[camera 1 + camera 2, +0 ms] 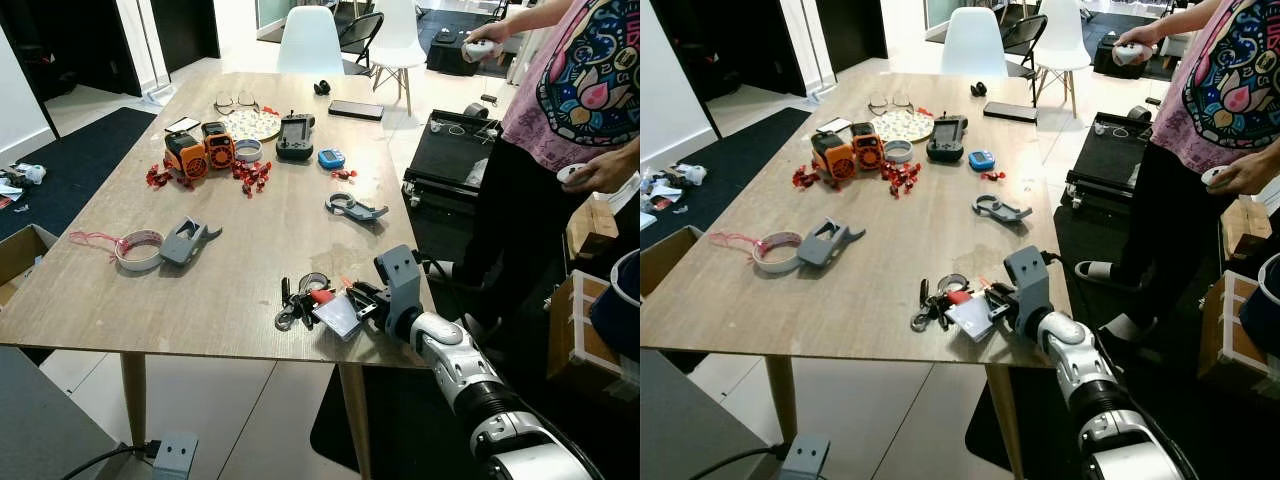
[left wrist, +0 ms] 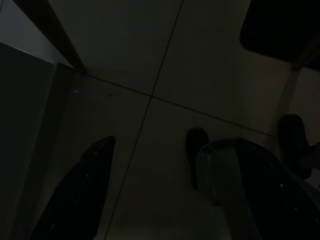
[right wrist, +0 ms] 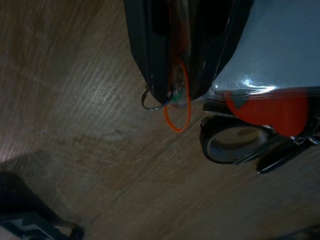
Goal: Hang keys on a hook
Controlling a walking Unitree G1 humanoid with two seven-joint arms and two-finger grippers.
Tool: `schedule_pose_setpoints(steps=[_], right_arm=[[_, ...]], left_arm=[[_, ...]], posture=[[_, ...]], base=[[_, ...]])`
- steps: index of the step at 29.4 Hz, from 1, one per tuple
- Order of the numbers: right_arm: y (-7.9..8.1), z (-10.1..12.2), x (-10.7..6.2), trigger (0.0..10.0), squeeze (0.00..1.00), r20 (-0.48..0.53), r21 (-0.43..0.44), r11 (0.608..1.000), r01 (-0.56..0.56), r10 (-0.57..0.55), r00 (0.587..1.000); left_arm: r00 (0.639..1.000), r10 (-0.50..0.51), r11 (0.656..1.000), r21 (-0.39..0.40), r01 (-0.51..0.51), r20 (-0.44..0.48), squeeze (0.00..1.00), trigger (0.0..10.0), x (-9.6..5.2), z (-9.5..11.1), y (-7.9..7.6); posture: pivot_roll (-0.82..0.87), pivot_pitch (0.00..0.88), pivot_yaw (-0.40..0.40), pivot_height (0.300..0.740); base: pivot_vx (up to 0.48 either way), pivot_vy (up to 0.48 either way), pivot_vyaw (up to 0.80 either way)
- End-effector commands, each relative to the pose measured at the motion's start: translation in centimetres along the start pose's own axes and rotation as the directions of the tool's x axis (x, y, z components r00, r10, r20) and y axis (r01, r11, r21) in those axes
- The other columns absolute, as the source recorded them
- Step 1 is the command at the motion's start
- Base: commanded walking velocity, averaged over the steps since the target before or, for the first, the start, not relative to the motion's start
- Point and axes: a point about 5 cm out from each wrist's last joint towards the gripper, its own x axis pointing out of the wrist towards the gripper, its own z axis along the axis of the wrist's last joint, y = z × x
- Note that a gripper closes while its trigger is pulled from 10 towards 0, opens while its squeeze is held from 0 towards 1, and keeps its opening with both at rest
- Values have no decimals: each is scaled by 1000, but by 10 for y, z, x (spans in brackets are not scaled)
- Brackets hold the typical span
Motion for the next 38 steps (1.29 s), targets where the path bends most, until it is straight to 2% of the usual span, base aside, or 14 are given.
schedule_pose_setpoints(steps=[1,3,5,6,7,8,9,11,14,16,17,19,29,38], right_arm=[[-2,-18,-5,8784,0,-93,11,1000,21,-20,995],[-3,-18,-5,8627,0,-93,8,1000,24,-23,995],[-5,-15,-5,3176,0,-80,-2,999,42,-42,996],[-5,-15,-5,3176,0,-80,-2,999,42,-42,996],[-7,-13,-5,1373,0,-67,-2,998,56,-56,996],[-7,-13,-5,1373,0,-67,-2,998,56,-56,996],[-10,-7,-5,0,0,-29,5,997,76,-76,997],[-10,-3,-5,0,0,-1,8,997,82,-82,997],[-12,10,-5,4863,0,94,-1,995,102,-101,990],[-13,14,-5,4863,0,119,0,994,108,-107,987],[-14,19,-5,7647,0,150,-1,993,120,-119,981],[-16,29,-5,10000,0,209,-3,990,140,-136,968],[-27,70,-15,10000,0,466,96,977,190,-212,859],[-26,74,-16,10000,0,496,126,979,160,-202,844]], left_arm=[[1000,-2,1000,10,2,-27,0,10000,-2,-8,1],[1000,-2,1000,11,2,-28,0,10000,-2,-8,1],[999,-3,1000,18,3,-32,0,10000,-3,-10,0],[999,-3,1000,18,3,-32,0,10000,-3,-10,0],[999,-3,1000,22,4,-34,0,10000,-3,-10,0],[999,-3,1000,22,4,-34,0,10000,-3,-10,0],[999,-3,1000,25,4,-36,0,10000,-3,-11,0],[999,-3,1000,25,4,-37,0,10000,-3,-11,0],[999,-3,1000,27,4,-35,0,10000,-3,-11,0],[999,-3,1000,27,4,-35,0,10000,-3,-11,0],[999,-2,1000,27,3,-35,0,10000,-3,-11,0],[999,-1,1000,27,2,-35,0,10000,-3,-11,0],[999,-4,1000,25,5,-36,0,10000,-4,-12,-1],[999,-9,999,33,10,-39,0,10000,-4,-13,-1]], posture=[[20,71,-20,740],[20,71,-20,740],[21,72,-22,740],[21,72,-22,740],[21,74,-22,740],[21,74,-22,740],[21,74,-22,740],[21,74,-22,740],[24,79,-23,740],[25,79,-23,740],[24,79,-23,740],[24,82,-24,740],[24,88,-24,740],[24,90,-23,740]], base=[[0,0,0],[0,0,0],[0,0,0],[0,0,0],[0,0,0],[0,0,0],[0,0,0],[0,0,0],[0,0,0],[0,0,0],[0,0,0],[0,0,0],[0,0,0],[0,0,0]])
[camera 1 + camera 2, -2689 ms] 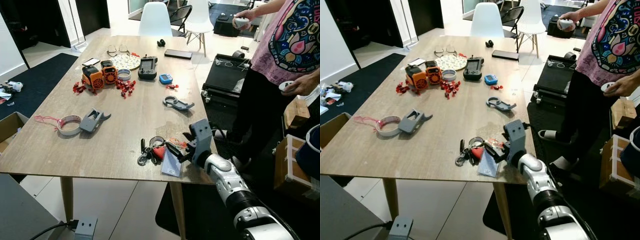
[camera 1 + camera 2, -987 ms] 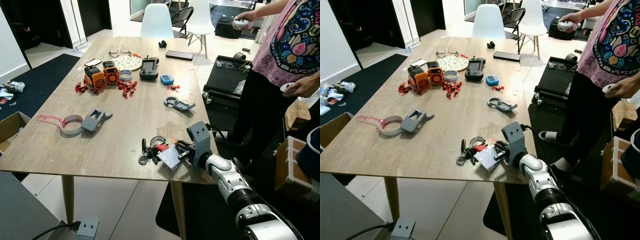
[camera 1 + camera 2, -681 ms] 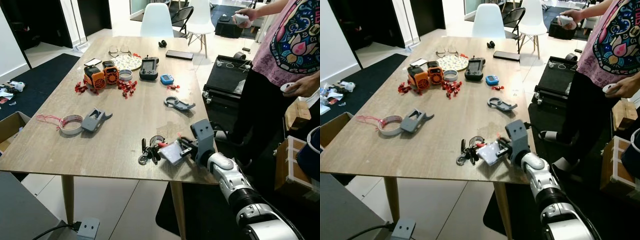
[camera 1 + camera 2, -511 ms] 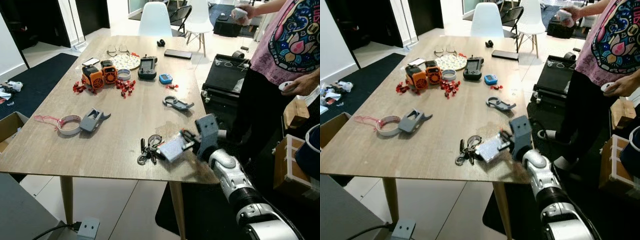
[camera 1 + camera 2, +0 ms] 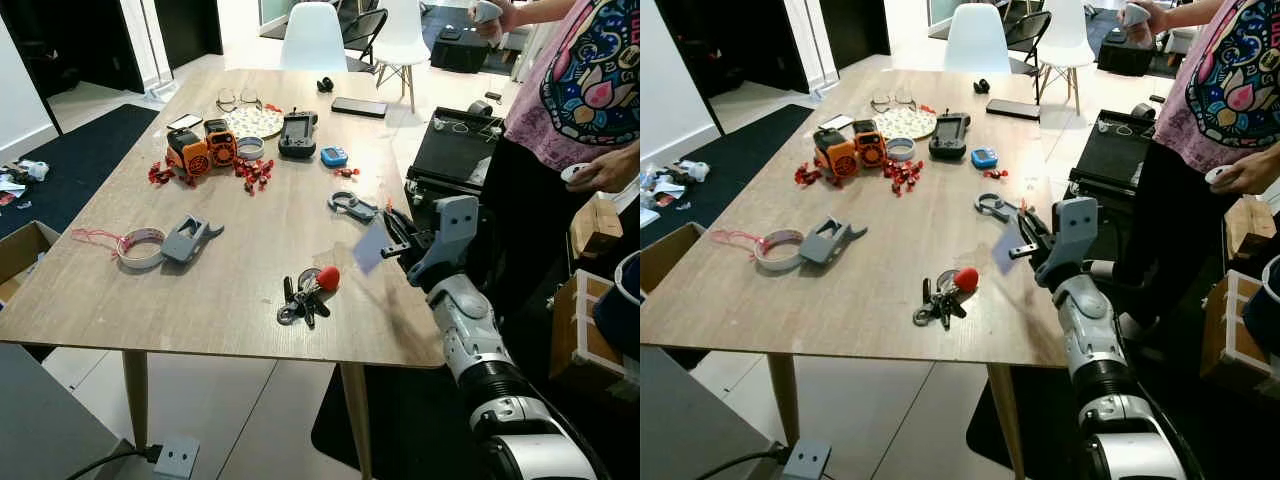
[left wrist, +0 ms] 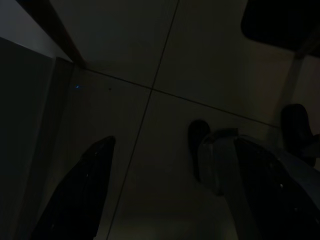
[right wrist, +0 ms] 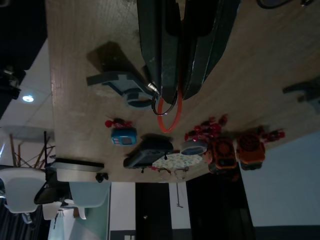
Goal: Hang keys on a hook
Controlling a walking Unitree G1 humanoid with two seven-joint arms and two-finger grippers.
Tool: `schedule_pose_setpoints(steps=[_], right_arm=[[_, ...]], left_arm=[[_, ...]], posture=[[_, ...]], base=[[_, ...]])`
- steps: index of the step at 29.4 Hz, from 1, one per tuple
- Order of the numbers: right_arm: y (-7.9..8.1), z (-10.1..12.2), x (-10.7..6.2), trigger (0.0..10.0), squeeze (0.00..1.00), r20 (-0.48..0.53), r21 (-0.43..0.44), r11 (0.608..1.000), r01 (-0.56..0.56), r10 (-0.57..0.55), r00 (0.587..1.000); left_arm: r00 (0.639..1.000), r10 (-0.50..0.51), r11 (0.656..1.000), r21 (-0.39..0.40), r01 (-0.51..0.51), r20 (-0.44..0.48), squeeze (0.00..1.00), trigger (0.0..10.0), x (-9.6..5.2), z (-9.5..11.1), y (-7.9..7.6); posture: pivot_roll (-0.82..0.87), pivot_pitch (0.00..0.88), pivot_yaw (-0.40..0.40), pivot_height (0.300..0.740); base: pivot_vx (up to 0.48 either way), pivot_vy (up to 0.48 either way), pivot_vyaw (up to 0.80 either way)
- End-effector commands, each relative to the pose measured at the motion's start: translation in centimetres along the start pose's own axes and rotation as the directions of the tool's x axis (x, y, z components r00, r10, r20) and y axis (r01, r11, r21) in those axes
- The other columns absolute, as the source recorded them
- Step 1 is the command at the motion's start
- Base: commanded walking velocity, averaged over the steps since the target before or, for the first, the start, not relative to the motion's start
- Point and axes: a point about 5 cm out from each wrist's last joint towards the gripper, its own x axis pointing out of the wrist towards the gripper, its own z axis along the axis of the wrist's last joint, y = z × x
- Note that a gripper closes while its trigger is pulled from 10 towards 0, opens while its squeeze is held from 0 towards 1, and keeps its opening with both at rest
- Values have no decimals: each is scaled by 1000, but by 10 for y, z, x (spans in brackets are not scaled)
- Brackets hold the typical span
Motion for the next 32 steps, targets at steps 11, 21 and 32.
schedule_pose_setpoints(steps=[11,21,32], right_arm=[[3,-18,-5,10000,0,-111,-34,999,13,-16,994],[3,-22,-7,10000,0,-141,-42,999,-7,1,990],[-29,-43,-28,10000,0,-290,-140,972,188,-222,931]], left_arm=[[999,-4,1000,22,5,-34,0,10000,-2,-8,3],[999,-5,999,33,6,-43,0,10000,-3,-12,2],[998,-14,998,52,17,-53,0,10000,-5,-16,0]], posture=[[28,93,-23,740],[28,100,-22,740],[24,105,-19,740]], base=[[0,0,0],[0,0,0],[0,0,0]])
